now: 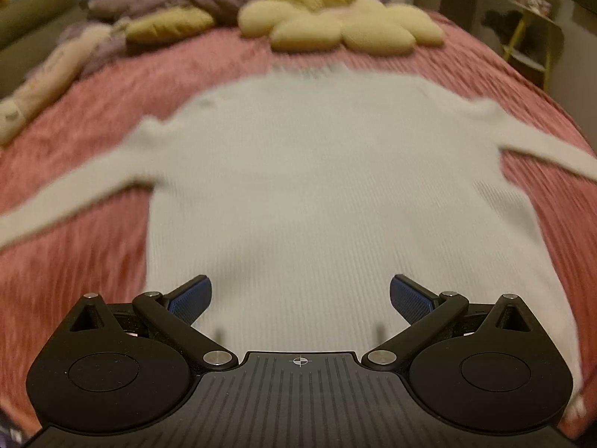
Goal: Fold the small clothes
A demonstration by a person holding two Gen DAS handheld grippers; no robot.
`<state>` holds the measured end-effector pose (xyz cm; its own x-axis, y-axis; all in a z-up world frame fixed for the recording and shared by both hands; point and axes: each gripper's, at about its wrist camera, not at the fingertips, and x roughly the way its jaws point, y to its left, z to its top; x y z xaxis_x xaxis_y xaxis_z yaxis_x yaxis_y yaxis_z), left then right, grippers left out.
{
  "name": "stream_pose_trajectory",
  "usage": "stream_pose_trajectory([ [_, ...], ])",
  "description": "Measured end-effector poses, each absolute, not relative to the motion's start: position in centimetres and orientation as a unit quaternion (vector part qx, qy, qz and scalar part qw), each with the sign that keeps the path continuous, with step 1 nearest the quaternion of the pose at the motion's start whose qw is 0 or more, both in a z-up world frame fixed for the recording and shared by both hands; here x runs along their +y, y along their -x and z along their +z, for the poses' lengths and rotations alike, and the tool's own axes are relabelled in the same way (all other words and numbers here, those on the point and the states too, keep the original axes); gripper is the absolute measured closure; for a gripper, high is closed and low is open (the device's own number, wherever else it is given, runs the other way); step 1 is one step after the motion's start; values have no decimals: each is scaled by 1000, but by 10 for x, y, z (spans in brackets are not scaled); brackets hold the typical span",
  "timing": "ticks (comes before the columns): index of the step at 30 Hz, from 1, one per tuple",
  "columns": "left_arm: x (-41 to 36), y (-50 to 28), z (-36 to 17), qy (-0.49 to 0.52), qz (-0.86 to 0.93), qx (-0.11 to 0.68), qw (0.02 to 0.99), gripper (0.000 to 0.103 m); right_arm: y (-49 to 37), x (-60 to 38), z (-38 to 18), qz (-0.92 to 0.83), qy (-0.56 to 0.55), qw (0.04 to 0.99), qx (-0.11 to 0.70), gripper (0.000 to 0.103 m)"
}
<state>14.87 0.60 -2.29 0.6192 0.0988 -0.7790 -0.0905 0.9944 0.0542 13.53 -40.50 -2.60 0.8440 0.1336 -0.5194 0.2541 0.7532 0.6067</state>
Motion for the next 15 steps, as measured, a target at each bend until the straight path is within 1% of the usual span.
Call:
stream_pose_trajectory([
  [2,6,-170,-25,-12,67,411,909,0,-156,-443,-31,-87,-381,881,265,37],
  [3,6,-178,-27,-15,72,400,913,0,-166,-461,-36,-113,-396,874,258,43],
  [4,6,-188,-31,-19,74,392,917,0,-173,-476,-40,-134,-408,867,253,52],
  [6,6,-205,-41,-27,84,395,914,0,-187,-505,-52,-176,-430,849,251,56],
  [8,8,-216,-52,-28,87,403,911,0,-198,-525,-65,-198,-455,831,252,64],
  [9,9,-221,-57,-25,88,410,907,0,-203,-533,-72,-207,-465,822,254,64],
  [12,18,-225,-72,0,83,434,897,0,-209,-549,-87,-222,-495,803,248,69],
  [14,26,-219,-77,32,82,427,900,0,-210,-557,-95,-223,-506,799,235,71],
  [15,31,-216,-79,45,79,423,901,0,-212,-560,-96,-224,-505,800,233,74],
])
